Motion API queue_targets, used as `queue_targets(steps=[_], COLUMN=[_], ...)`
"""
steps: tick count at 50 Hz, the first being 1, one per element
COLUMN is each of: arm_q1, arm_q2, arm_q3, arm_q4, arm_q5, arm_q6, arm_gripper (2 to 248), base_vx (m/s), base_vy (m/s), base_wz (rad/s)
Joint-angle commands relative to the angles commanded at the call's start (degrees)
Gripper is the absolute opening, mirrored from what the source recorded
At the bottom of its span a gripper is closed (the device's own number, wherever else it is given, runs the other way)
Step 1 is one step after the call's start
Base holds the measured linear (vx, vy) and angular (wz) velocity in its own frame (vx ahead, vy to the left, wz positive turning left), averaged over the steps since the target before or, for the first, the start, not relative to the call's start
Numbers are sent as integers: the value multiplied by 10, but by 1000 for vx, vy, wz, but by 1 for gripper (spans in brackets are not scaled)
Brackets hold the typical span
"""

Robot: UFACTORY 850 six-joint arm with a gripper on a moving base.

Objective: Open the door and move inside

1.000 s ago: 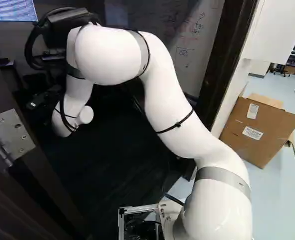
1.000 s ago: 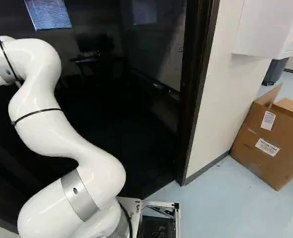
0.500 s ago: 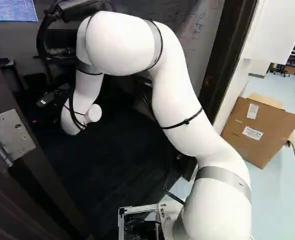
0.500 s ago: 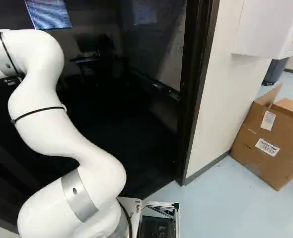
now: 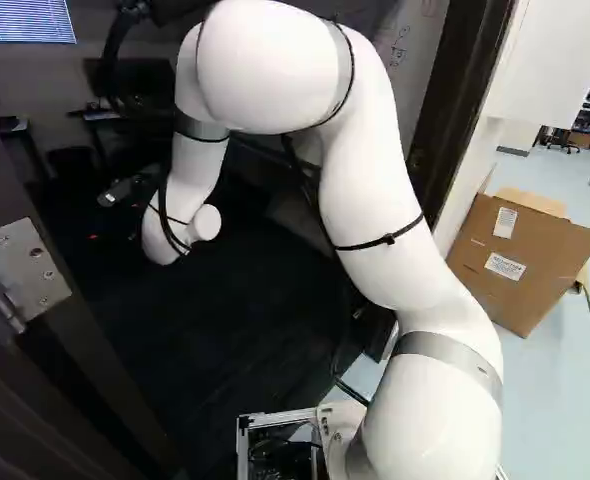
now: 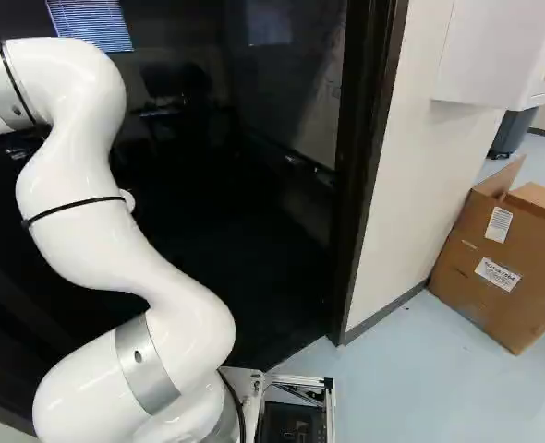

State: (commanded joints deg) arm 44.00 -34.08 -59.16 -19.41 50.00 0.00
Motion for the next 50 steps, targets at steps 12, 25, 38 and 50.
queue_targets(steps=[12,25,38,50], arm_q1=[-16,-34,-53,-72], arm_q2=[18,36,53,67], arm_q3=[24,49,71,90], arm_q4=[9,19,29,36], arm_q5=[0,0,0,0], arm_q6=[0,0,0,0], arm_gripper=[247,247,247,247], base_vx=[0,0,0,0], base_vy=[0,0,0,0], base_wz=[0,0,0,0])
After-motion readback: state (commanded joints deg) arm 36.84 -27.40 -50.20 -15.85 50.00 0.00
